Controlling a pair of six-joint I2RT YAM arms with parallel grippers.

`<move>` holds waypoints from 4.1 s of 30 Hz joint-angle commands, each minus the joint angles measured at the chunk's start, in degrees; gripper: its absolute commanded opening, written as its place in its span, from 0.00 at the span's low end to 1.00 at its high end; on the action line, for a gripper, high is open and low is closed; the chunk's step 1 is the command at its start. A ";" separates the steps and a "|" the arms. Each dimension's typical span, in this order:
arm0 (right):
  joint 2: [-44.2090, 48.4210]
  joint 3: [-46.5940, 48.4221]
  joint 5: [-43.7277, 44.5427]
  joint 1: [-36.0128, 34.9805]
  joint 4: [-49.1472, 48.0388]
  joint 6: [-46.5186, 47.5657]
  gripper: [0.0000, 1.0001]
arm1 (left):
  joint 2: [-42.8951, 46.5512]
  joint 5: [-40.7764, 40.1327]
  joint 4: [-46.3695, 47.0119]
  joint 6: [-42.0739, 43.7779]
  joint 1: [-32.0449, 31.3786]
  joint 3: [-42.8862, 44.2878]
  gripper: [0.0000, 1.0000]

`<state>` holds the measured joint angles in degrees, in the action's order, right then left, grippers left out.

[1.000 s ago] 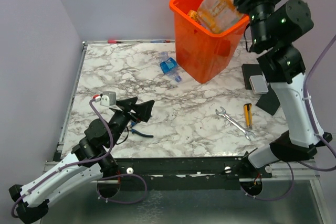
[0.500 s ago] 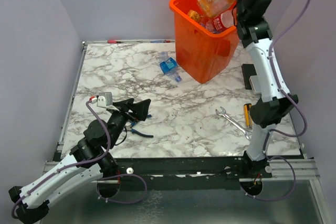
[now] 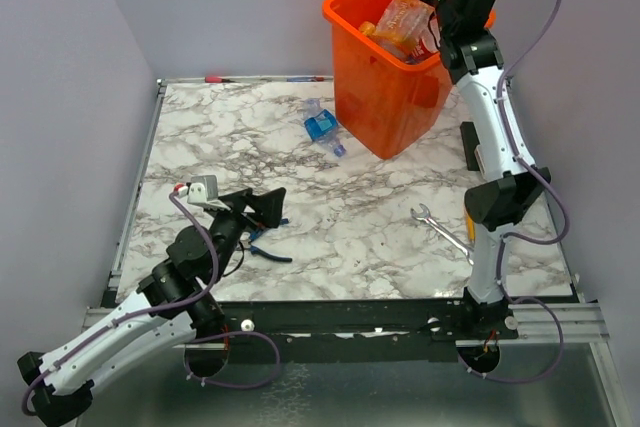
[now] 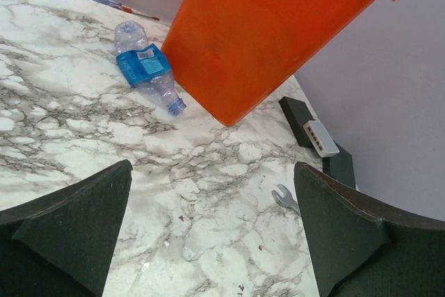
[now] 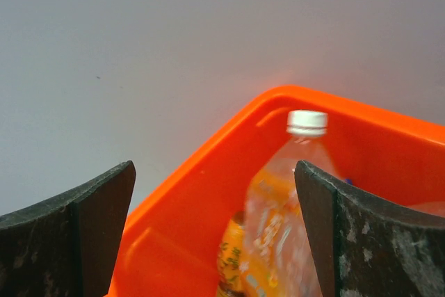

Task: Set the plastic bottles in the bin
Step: Place the plastic bottle in the trash bin, then pick up the plastic bottle at the center of the board, then place the plastic bottle in the trash bin.

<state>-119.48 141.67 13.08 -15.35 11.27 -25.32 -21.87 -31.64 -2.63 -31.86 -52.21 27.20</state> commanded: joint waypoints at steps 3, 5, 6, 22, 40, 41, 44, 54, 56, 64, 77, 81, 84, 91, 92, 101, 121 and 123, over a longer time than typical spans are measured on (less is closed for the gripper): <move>11.83 -1.37 -2.72 0.26 2.09 -2.06 1.00 | -7.94 -7.35 1.40 -0.62 0.01 0.61 0.99; 17.45 -7.22 -4.98 0.01 1.61 -2.81 1.00 | -12.41 -9.21 1.67 -1.55 0.15 2.13 0.99; 20.90 -10.78 -6.17 -0.27 1.05 -2.89 1.00 | -14.85 -9.72 1.96 -1.76 0.13 2.99 0.99; 76.03 -86.02 -16.39 -1.96 0.43 -2.21 1.00 | -57.79 11.00 12.44 -15.70 16.12 21.70 0.99; 89.23 -108.97 -14.03 -1.96 8.09 -9.04 1.00 | -96.39 1.57 2.72 -13.80 15.48 52.45 0.93; 89.29 -109.03 -13.88 -1.96 8.49 -8.97 1.00 | -97.23 0.79 2.72 -14.00 15.22 53.11 0.93; 89.01 -110.45 -15.19 -1.96 7.86 -9.15 1.00 | -99.66 -1.97 -0.24 -14.77 14.65 55.94 0.91; 91.58 -113.81 -15.99 -1.95 8.55 -11.56 1.00 | -106.70 -6.08 -5.24 -16.98 14.30 63.40 0.86; 91.63 -113.57 -15.46 -1.93 9.52 -11.55 1.00 | -107.08 -6.12 -5.29 -16.99 14.26 63.52 0.83; 92.39 -113.41 -15.96 -1.96 9.91 -11.86 1.00 | -106.21 -6.27 -5.28 -17.53 14.48 60.73 0.53; 91.44 -111.88 -18.53 -1.94 11.07 -11.11 1.00 | -83.01 -2.41 4.51 -16.13 15.04 38.04 0.02; 89.95 -109.54 -21.87 -1.87 10.97 -10.17 1.00 | -69.43 3.48 5.47 -6.45 15.05 29.62 0.00; 89.00 -107.10 -25.45 -1.87 10.80 -8.23 1.00 | -56.88 11.78 5.61 1.01 14.95 22.15 0.00; 81.79 -97.24 -45.53 -1.87 8.17 -4.96 1.00 | -26.73 23.96 -2.12 16.96 12.76 9.77 0.00; 80.12 -95.87 -47.45 -1.82 7.93 -5.15 1.00 | -23.36 26.16 -2.97 19.10 12.28 8.81 0.00; 66.96 -88.78 -56.23 -1.95 -3.18 -11.14 1.00 | -10.07 40.10 -6.26 38.00 11.62 5.73 0.00; 54.03 -75.07 -56.54 -4.38 15.44 -2.61 1.00 | -17.82 28.53 -3.66 58.81 -1.40 9.20 0.00; 53.08 -75.09 -57.79 -5.18 15.58 -2.80 1.00 | -15.96 30.12 -3.35 63.86 -1.87 8.37 0.00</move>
<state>-64.38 65.10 -42.94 -19.51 19.94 -31.09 -41.67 -1.58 -8.73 22.17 -52.99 35.79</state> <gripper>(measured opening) 0.996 0.375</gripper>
